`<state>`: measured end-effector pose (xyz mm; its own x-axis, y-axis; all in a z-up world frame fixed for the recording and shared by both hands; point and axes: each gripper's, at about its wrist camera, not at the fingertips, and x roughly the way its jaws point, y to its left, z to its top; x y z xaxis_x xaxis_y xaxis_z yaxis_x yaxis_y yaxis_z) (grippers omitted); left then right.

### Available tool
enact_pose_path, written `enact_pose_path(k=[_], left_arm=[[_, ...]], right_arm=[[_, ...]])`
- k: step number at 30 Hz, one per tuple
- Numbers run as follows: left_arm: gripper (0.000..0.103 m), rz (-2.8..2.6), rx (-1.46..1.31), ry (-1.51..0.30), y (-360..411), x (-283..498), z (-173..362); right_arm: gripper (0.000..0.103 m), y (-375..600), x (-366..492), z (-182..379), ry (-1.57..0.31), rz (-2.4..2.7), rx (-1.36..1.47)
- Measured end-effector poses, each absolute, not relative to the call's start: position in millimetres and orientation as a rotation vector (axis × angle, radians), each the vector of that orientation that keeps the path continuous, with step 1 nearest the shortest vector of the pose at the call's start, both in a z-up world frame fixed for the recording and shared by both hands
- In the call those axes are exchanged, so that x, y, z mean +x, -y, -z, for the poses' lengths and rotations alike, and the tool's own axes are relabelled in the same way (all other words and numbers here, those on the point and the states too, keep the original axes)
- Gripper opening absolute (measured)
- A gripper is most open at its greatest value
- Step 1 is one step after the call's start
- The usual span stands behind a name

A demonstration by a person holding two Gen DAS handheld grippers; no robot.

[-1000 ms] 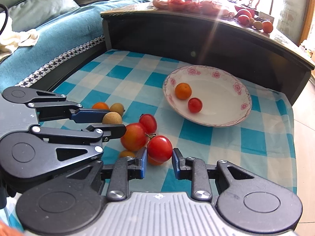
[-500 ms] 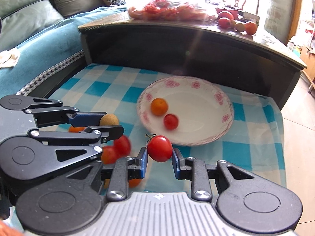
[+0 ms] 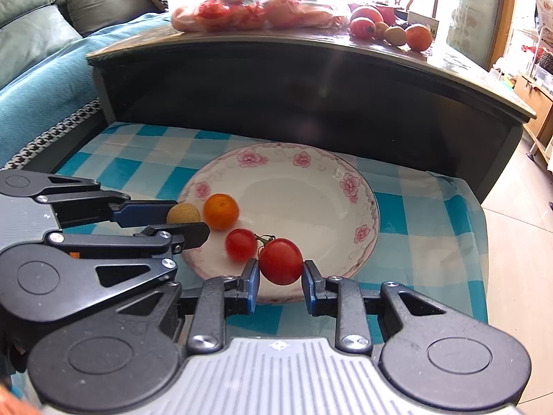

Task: Organize fruits
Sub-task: 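Carry the tan fruit in the left tool and tomato in the right tool over the bowl, then open the left tool to drop the tan fruit while the right tool drops the tomato into the bowl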

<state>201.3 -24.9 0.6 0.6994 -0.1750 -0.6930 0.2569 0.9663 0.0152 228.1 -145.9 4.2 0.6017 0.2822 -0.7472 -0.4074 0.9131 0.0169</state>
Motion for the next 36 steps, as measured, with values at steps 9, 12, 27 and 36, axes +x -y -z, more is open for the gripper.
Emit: enact_pose_path(k=[9, 12, 27, 36], left_arm=[[0.031, 0.240, 0.108, -0.770, 25, 209, 9], [0.031, 0.237, 0.114, -0.769, 25, 211, 10], [0.031, 0.231, 0.129, -0.772, 27, 216, 15], [0.033, 0.226, 0.134, -0.771, 27, 217, 16]], right_arm=[[0.030, 145, 241, 11, -0.845, -0.394, -0.180], [0.030, 146, 244, 13, -0.844, -0.392, -0.182], [0.030, 144, 252, 20, -0.844, -0.385, -0.185], [0.030, 143, 253, 21, -0.840, -0.382, -0.191]])
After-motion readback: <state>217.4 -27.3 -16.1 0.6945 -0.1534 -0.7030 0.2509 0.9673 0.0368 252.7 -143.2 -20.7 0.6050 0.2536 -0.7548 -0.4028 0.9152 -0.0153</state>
